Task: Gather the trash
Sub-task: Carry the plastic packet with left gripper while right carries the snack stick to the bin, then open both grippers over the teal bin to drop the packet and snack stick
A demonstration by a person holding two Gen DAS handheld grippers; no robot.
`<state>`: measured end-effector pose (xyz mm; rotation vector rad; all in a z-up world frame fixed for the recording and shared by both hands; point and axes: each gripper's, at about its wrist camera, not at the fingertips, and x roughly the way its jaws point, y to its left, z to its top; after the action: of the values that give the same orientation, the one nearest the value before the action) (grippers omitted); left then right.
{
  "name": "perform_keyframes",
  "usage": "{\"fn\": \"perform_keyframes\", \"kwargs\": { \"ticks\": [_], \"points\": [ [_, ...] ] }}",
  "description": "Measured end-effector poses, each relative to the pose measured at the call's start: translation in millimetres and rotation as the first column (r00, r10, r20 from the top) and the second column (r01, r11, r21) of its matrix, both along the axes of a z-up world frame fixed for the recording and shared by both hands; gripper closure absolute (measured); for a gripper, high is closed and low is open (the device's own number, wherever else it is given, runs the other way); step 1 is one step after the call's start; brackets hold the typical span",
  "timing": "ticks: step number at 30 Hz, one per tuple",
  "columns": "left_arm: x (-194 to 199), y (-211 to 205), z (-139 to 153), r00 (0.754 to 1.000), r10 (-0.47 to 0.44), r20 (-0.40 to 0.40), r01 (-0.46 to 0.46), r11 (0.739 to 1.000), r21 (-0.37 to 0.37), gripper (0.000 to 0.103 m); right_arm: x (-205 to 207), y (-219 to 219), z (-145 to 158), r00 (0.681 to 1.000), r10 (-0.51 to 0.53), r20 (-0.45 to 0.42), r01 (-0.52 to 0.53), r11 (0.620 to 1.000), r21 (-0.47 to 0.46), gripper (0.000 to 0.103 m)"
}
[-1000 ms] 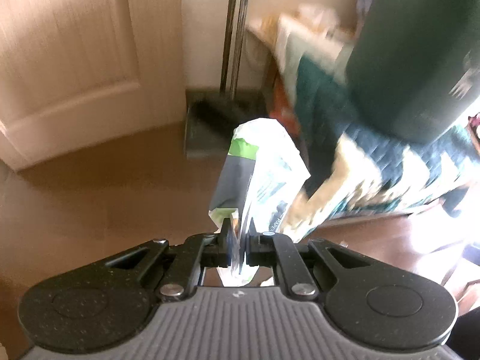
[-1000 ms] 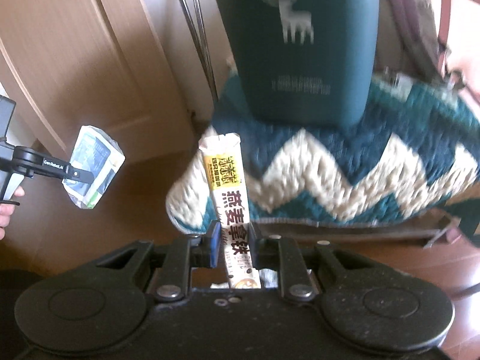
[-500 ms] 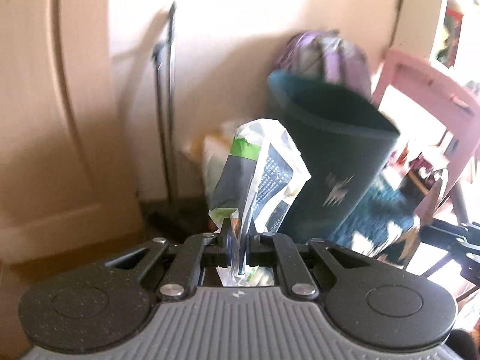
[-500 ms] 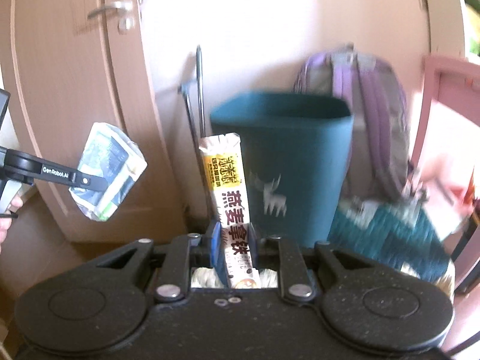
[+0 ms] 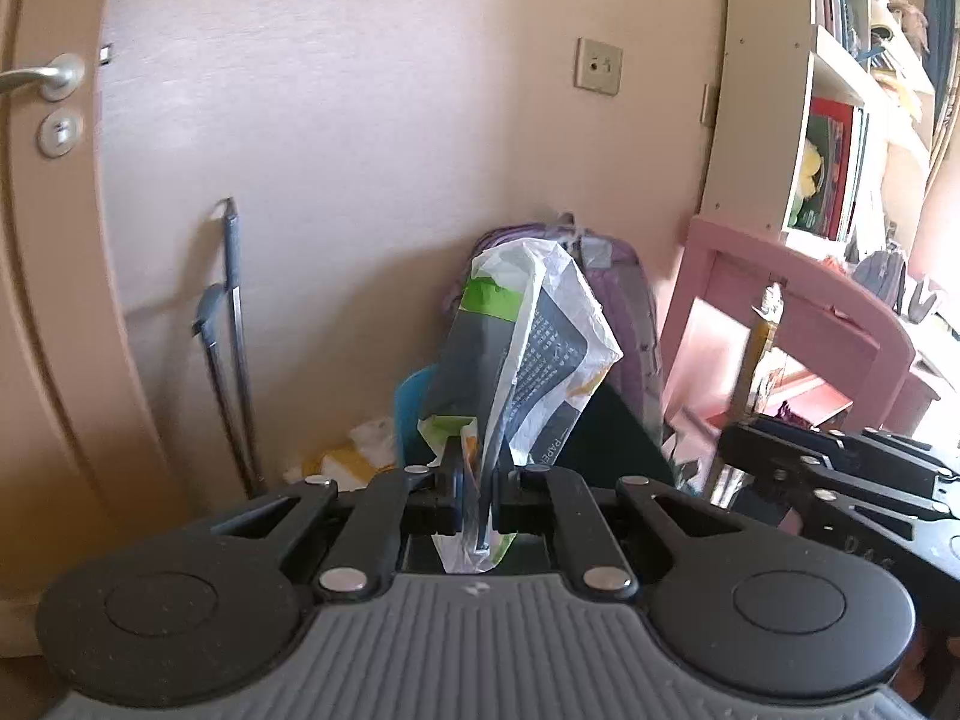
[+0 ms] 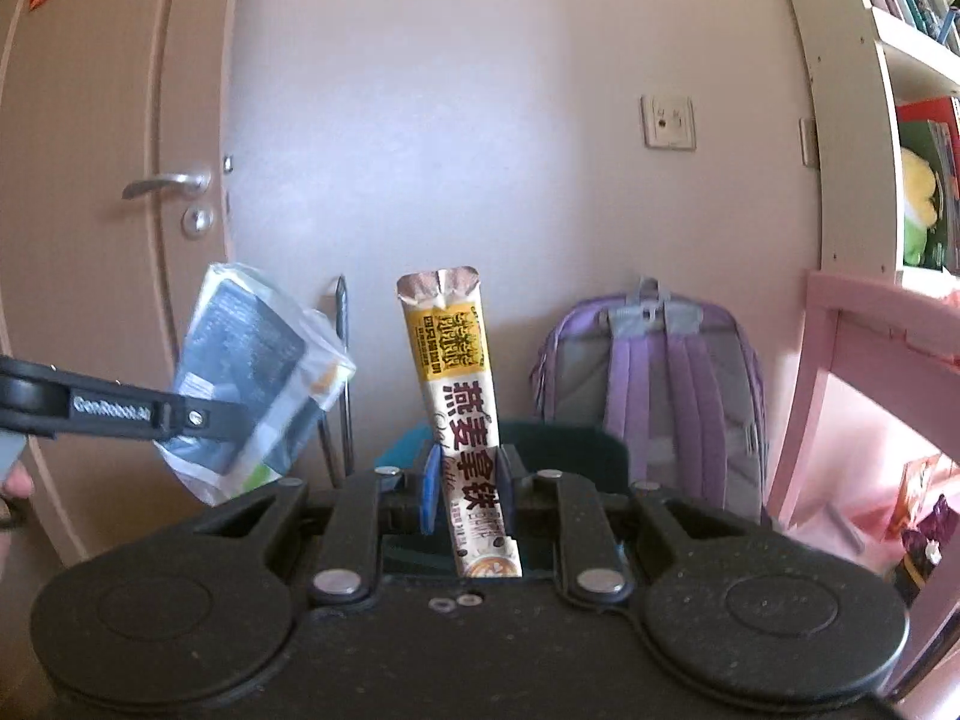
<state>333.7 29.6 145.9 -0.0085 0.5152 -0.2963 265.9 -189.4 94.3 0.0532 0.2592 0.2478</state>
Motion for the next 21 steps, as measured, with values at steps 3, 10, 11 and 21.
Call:
{"fn": "perform_keyframes", "kwargs": {
  "ticks": [3, 10, 11, 21],
  "points": [
    [13.7, -14.2, 4.1, 1.0, -0.004, 0.005, 0.004, 1.0, 0.004, 0.095, 15.8, -4.2, 5.7, 1.0, -0.016, 0.015, 0.016, 1.0, 0.013, 0.085],
    [58.7, -41.1, -17.9, 0.998, -0.017, -0.053, 0.017, 1.0, 0.008, 0.095, 58.6, -12.7, -7.8, 0.999, -0.043, -0.016, 0.043, 0.999, 0.014, 0.085],
    [65.1, -44.7, -21.9, 0.998, -0.015, -0.064, 0.016, 1.0, 0.014, 0.095, 65.7, -13.5, -11.9, 0.999, -0.045, -0.027, 0.045, 0.999, 0.008, 0.085],
    [121.8, -60.7, -77.1, 0.978, -0.006, -0.207, 0.019, 0.998, 0.058, 0.095, 110.1, -7.6, -55.0, 0.988, -0.036, -0.148, 0.031, 0.999, -0.034, 0.085]
  ]
}}
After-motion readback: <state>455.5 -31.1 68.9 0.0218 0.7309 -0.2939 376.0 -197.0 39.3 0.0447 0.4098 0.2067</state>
